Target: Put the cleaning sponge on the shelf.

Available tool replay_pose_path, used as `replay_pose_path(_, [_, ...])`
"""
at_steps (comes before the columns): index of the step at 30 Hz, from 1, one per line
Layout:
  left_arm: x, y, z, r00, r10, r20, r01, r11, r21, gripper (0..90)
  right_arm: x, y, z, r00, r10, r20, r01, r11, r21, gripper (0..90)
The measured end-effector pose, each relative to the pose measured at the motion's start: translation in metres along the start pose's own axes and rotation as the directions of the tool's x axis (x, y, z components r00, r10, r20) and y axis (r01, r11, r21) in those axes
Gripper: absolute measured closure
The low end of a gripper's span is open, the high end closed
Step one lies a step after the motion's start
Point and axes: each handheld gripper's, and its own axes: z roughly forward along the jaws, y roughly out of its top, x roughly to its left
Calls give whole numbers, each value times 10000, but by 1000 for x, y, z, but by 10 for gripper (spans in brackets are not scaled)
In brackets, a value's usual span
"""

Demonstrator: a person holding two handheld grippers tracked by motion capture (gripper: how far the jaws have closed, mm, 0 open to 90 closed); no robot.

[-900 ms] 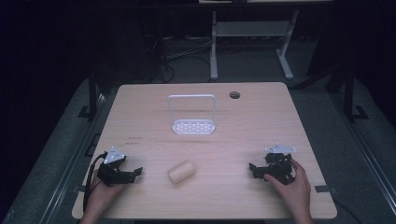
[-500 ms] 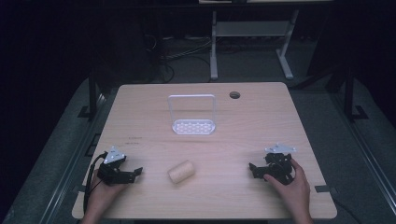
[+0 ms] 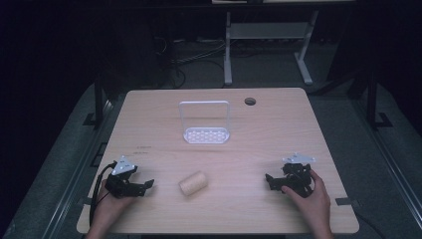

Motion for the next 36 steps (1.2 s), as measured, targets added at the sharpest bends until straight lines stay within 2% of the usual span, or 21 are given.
replay_pose_path(16, [-17,5,-5,9980,520,373,-516,9986,-123,136,0,0,0,10000,2,-1,-2,10000,-5,6])
replay_pose_path(36, [-40,12,-3,9883,1160,993,-1167,9932,17,138,0,0,0,10000,3,-2,-3,10000,-2,6])
